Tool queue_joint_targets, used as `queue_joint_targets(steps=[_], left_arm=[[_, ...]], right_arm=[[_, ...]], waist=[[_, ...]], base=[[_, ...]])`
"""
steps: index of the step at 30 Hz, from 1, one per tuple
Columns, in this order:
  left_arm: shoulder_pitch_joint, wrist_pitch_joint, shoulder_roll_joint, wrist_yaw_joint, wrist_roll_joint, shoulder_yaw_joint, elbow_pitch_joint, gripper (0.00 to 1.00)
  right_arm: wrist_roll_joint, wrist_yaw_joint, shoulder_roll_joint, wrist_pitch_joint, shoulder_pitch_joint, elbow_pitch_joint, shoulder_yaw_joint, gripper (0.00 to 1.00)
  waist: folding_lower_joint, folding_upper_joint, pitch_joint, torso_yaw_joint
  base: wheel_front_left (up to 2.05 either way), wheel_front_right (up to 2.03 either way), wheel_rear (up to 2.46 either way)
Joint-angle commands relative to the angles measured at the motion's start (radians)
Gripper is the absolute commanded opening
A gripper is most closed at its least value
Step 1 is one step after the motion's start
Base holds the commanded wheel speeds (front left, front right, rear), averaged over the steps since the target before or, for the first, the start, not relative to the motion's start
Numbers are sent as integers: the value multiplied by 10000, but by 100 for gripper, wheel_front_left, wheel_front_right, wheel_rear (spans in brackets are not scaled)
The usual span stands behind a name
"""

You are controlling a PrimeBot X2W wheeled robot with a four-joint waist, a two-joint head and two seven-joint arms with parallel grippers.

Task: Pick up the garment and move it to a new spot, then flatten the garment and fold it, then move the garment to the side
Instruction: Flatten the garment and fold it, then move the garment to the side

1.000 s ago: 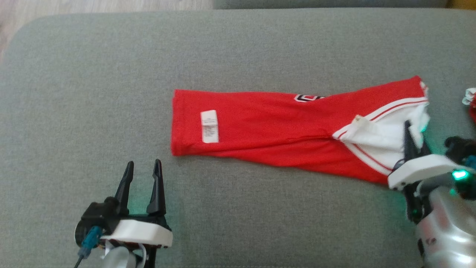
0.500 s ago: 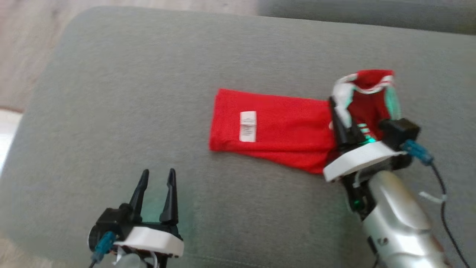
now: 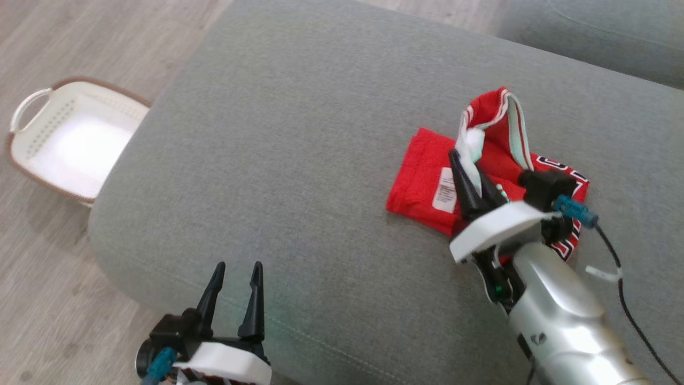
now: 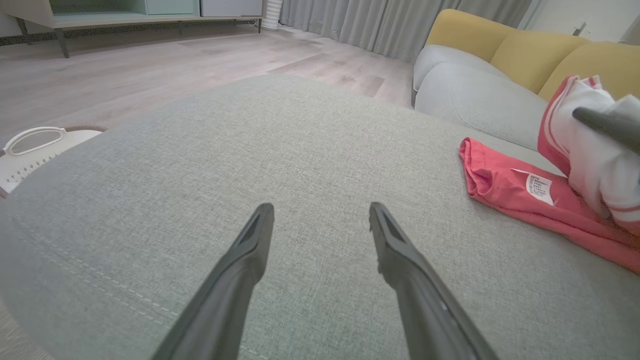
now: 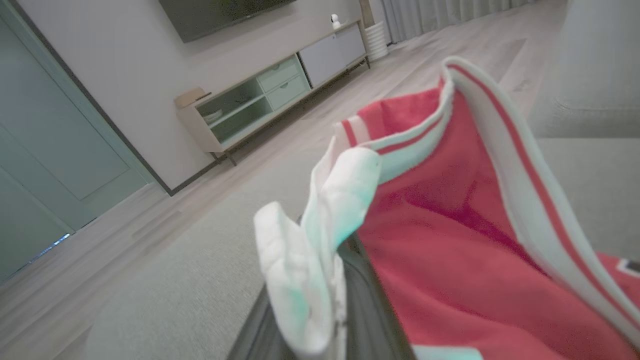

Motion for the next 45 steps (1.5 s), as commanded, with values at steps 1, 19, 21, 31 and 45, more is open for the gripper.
queue_joint_targets(steps=[1,19,21,31,45], left_arm=[[-238,-53,26,2,-82,215,-264,100],[-549,-53,26,-21,398,660,-535,100],[-529,-53,26,-31,478,739,-559,100],[194,-53,26,203,988,1312,-747,100],[726,-53,26,296,1054,1379,-866,100]], right_arm=[[167,-6,216,-66,-430,-407,265,100],[-2351,-6,222,-66,1526,-1983,-3353,100],[-2621,-6,222,-66,1865,-2133,-3677,100],[-3137,-6,223,-66,3374,-2564,-3983,100],[-3071,-6,223,-66,3919,-2648,-3646,100]], waist=[[0,0,-17,160],[0,0,-602,-2121],[0,0,-721,-2474],[0,0,-1376,-3818],[0,0,-1473,-4029]], base=[[0,0,0],[0,0,0],[0,0,0],[0,0,0],[0,0,0]])
